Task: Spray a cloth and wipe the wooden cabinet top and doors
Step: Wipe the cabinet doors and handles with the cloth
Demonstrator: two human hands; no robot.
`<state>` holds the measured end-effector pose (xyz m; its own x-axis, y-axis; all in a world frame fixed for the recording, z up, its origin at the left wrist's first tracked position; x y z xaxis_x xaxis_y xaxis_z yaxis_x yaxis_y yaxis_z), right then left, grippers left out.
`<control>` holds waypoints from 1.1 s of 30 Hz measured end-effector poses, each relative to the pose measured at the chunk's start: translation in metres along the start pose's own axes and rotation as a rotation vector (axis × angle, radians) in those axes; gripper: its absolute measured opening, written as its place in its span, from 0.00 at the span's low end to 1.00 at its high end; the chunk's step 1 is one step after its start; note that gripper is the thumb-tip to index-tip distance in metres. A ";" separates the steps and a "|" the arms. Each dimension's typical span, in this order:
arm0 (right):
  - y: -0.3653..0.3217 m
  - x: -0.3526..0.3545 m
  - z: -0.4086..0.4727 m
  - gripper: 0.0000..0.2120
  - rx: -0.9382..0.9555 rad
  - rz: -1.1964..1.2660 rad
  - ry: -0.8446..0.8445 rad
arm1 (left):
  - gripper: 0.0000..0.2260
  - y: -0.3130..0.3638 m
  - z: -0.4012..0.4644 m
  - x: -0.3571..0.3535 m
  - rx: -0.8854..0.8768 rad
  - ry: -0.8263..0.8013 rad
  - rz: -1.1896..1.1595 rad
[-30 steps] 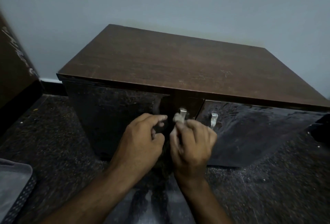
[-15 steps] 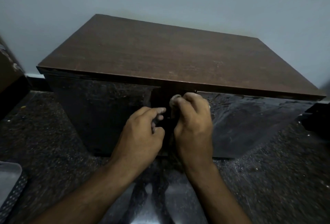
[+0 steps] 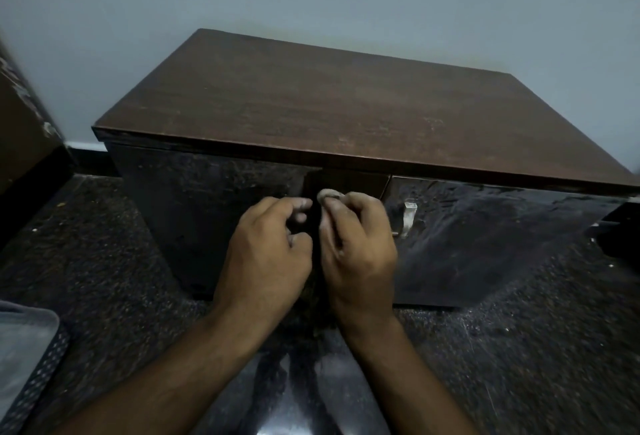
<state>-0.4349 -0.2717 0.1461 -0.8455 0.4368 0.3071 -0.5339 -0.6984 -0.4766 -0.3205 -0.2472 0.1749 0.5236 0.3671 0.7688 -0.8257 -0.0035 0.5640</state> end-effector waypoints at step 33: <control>0.029 -0.018 -0.021 0.07 0.288 -0.323 0.025 | 0.12 -0.005 -0.002 0.005 0.094 -0.025 0.049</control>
<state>-0.4357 -0.2881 0.1092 -0.6375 0.6699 0.3806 -0.7503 -0.6520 -0.1091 -0.3145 -0.2431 0.1753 0.4887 0.3412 0.8029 -0.8279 -0.1088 0.5502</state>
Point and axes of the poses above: each hand's wrist, its own z-axis towards the middle knuckle, its own x-axis out of the back of the hand, y = z × x, the point moved 1 cm from there along z, towards the middle knuckle, and after that the axes turned 15 degrees about z, right-handed, at the moved point
